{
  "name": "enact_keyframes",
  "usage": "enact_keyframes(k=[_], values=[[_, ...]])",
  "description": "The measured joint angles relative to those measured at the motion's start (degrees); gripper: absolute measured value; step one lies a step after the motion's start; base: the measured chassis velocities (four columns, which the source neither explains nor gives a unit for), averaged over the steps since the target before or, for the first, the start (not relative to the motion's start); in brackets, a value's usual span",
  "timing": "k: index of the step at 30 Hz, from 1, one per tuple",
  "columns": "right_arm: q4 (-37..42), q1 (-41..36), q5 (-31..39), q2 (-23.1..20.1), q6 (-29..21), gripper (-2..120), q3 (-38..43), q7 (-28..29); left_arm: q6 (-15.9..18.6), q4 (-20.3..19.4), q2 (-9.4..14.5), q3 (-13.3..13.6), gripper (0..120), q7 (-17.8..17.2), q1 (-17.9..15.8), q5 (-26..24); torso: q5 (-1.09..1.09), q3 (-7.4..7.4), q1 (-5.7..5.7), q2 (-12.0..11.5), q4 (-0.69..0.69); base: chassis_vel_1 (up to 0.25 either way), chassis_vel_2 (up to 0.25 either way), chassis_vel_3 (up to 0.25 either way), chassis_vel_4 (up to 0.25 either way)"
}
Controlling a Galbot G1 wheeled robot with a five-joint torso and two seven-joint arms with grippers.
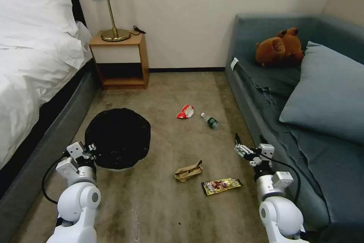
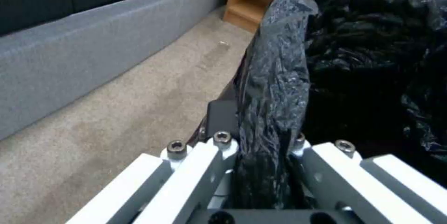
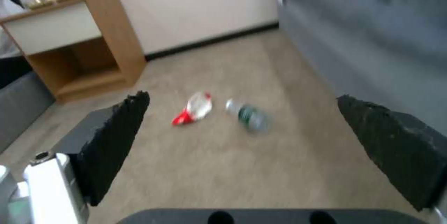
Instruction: Pick up the trash bin, then pick up the garbage on the floor and place it into the trash bin.
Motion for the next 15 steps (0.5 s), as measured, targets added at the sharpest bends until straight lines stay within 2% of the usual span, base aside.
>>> enact_keyframes(k=[1, 3, 4, 6, 7, 9, 15], values=[[-0.25, 0.14, 0.57, -0.05, -0.67, 100, -0.37, 0.53, 0.0, 0.0, -0.07, 0.0, 4, -0.01, 0.02, 0.09, 0.0, 0.0, 0.0, 0.0, 0.0, 0.0, 0.0, 0.0, 0.0], [-1.29, 0.69, 4.29, -0.14, -5.07, 100, -2.21, 4.39, 0.0, -0.02, -0.29, -0.05, 4, -0.12, 0.13, 0.33, 0.0, 0.0, 0.0, 0.0, 0.0, 0.0, 0.0, 0.0, 0.0], [-1.29, 0.69, 4.29, -0.14, -5.07, 100, -2.21, 4.39, 0.0, -0.02, -0.29, -0.05, 4, -0.12, 0.13, 0.33, 0.0, 0.0, 0.0, 0.0, 0.0, 0.0, 0.0, 0.0, 0.0], [-1.3, 0.98, 9.34, 0.29, -11.22, 100, -4.35, 9.93, 0.04, -0.07, -0.37, -0.12, 4, -0.3, 0.2, 0.54, 0.01, 0.0, 0.0, 0.0, 0.0, 0.0, 0.0, 0.0, 0.0], [-1.3, 0.98, 9.34, 0.29, -11.22, 100, -4.35, 9.93, 0.04, -0.07, -0.37, -0.12, 4, -0.3, 0.2, 0.54, 0.01, 0.0, 0.0, 0.0, 0.0, 0.0, 0.0, 0.0, 0.0], [-2.77, 1.53, 11.47, 1.44, -14.49, 100, -5.76, 14.05, 0.31, -0.04, -0.4, 0.01, 4, -0.46, -0.03, 0.74, 0.0, 0.0, 0.0, 0.0, 0.01, 0.0, 0.0, 0.0, 0.0], [-5.23, 2.13, 14.38, 3.55, -17.68, 100, -6.21, 20.13, 0.6, 0.68, -0.14, 0.33, 4, -0.48, -0.8, 0.77, 0.0, 0.0, 0.0, 0.0, -0.01, 0.0, 0.0, 0.0, 0.0]])
